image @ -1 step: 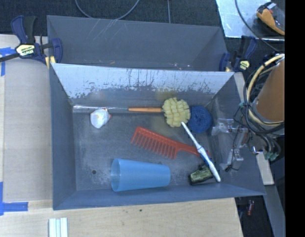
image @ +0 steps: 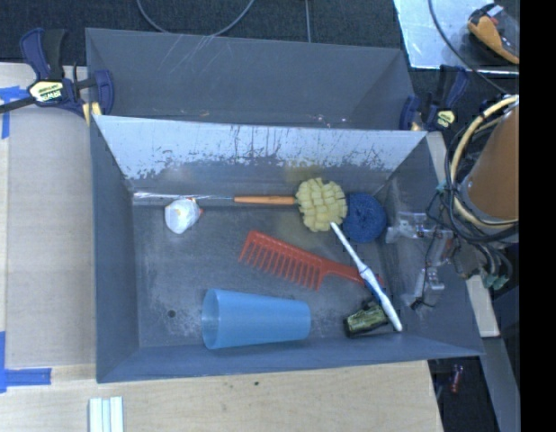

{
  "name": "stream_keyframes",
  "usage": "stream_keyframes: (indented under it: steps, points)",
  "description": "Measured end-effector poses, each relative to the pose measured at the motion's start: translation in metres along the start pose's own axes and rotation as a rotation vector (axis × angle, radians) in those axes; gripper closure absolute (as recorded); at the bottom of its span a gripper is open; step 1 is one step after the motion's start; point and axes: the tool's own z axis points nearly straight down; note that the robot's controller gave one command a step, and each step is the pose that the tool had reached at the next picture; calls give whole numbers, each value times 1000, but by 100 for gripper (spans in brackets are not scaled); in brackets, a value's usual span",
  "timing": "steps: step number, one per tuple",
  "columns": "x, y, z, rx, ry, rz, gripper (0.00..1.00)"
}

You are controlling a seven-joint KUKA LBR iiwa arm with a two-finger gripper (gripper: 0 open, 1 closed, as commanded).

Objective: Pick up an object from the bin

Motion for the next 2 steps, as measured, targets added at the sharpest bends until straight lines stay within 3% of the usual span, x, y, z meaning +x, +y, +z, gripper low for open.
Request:
stream_keyframes:
  steps: [1, 2]
  points:
    - [-44, -18, 65, 1, -3, -192, 0]
    - [-29, 3, 112, 1, -4, 50, 0]
